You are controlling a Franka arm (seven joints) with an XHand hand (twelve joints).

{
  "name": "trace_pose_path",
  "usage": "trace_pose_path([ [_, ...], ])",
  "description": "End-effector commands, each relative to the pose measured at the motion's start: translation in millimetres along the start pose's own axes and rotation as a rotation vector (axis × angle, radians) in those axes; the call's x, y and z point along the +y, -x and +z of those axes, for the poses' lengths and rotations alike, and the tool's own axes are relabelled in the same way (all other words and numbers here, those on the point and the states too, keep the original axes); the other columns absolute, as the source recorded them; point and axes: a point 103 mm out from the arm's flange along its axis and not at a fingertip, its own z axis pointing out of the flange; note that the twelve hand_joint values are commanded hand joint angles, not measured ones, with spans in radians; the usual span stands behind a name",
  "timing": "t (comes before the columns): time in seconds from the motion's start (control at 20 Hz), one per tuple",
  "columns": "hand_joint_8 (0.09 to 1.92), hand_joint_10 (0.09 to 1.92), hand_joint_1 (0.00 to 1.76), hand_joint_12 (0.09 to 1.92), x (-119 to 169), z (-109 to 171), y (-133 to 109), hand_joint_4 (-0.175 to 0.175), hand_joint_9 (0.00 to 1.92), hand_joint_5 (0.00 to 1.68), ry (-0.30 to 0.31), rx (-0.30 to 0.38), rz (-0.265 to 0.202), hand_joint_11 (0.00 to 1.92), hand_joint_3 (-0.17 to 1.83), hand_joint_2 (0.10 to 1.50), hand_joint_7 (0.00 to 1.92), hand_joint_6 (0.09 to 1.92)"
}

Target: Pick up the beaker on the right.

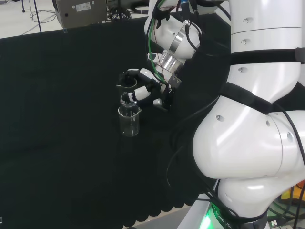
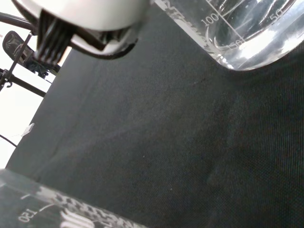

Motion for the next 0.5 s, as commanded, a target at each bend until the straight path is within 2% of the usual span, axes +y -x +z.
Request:
trace_pose_path([
  [0.05, 0.67, 0.58, 0.98, 1.36, 1, 4, 5, -0.012, 0.50, 0.48, -0.021, 0.033, 0.010, 0.12, 0.65, 0.52, 0.40, 0.73],
  [0.25, 0.67, 0.58, 0.98, 1.36, 2, 4, 10, -0.012, 0.51, 0.48, -0.016, 0.059, 0.023, 0.14, 0.65, 0.53, 0.40, 0.74],
  [0.4, 0.67, 0.58, 0.97, 1.35, 4, 3, 5, -0.014, 0.53, 0.48, -0.002, 0.095, 0.023, 0.19, 0.65, 0.53, 0.42, 0.76],
  [0.45, 0.68, 0.59, 0.97, 1.35, 5, -5, 21, -0.014, 0.54, 0.49, 0.003, 0.103, 0.019, 0.20, 0.66, 0.54, 0.43, 0.77],
  [0.5, 0.68, 0.59, 0.97, 1.35, 5, -8, 26, -0.013, 0.55, 0.51, 0.009, 0.118, 0.018, 0.21, 0.66, 0.54, 0.44, 0.78],
])
